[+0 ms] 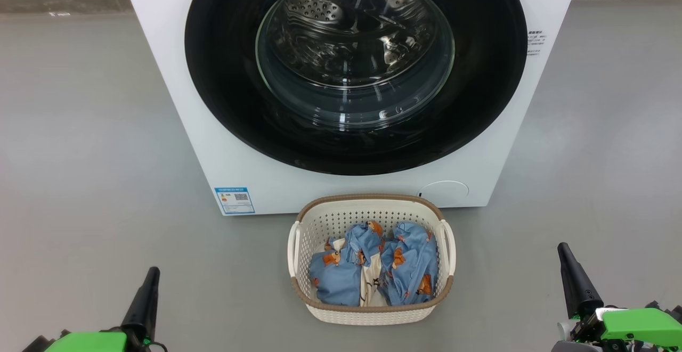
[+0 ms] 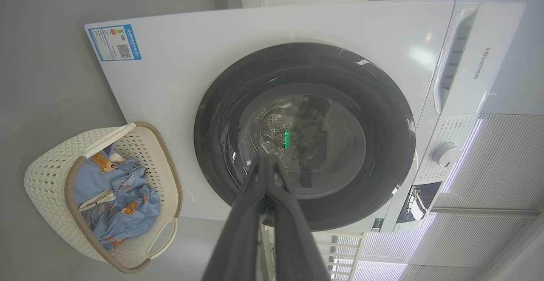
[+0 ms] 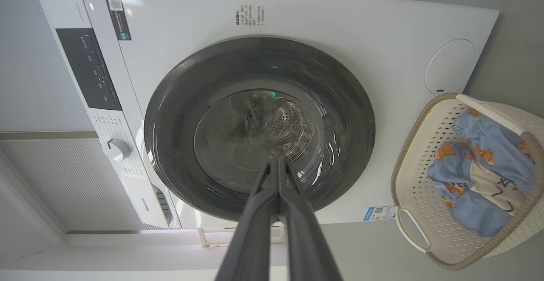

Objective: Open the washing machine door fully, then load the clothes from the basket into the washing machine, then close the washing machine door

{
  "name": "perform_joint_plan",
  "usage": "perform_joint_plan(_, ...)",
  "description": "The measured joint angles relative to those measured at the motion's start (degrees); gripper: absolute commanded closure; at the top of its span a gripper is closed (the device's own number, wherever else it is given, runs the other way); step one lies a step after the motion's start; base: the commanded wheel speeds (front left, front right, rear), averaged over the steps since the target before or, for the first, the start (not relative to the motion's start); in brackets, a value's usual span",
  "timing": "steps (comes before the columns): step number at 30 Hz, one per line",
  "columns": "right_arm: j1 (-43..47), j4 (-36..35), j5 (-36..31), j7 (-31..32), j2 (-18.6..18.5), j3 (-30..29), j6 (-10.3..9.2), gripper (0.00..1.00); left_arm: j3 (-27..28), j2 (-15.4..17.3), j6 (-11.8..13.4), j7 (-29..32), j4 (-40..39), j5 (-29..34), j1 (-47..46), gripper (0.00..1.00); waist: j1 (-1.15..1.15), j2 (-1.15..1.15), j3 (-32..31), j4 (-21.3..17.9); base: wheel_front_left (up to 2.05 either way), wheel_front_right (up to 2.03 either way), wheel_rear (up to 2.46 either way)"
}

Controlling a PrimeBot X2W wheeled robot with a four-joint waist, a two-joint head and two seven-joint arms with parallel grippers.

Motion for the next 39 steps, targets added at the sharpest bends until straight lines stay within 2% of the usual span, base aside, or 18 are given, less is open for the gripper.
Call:
perform_joint_plan(7,0.0,0.0,0.0,0.0,0.0,0.0,0.00,1.00,0.0,0.0,0.0,0.0,0.0,0.0,0.0,1.00,0.00,0.00,0.0,0.0,0.00,0.00,0.00)
perform_joint_plan(8,0.0,0.0,0.0,0.0,0.0,0.0,0.00,0.00,0.0,0.0,0.0,0.0,0.0,0.0,0.0,0.00,0.00,0.00,0.0,0.0,0.00,0.00,0.00)
perform_joint_plan(14,2.1,3.3,0.0,-0.1,0.8,0.1,0.00,0.00,-0.5,-1.4,0.0,-0.1,3.0,-0.1,2.6,0.00,0.00,0.00,0.0,0.0,0.00,0.00,0.00)
perform_joint_plan(20,2.4,3.3,0.0,-1.0,0.8,0.3,0.00,0.00,-0.7,-1.3,0.1,-1.0,2.8,0.0,2.8,0.00,0.04,0.00,-0.1,0.1,0.00,0.00,0.00)
perform_joint_plan(31,2.3,3.2,-4.4,-2.9,0.5,1.5,0.00,0.00,-1.5,-1.0,0.1,-3.0,1.1,4.1,2.8,0.00,0.01,0.00,0.1,0.2,0.00,0.00,0.00)
perform_joint_plan(39,2.3,3.0,-9.3,-4.2,0.0,2.1,0.00,0.00,-1.7,-0.7,0.1,-4.2,0.5,9.6,2.8,0.00,0.01,0.00,0.1,0.2,0.00,0.00,0.00)
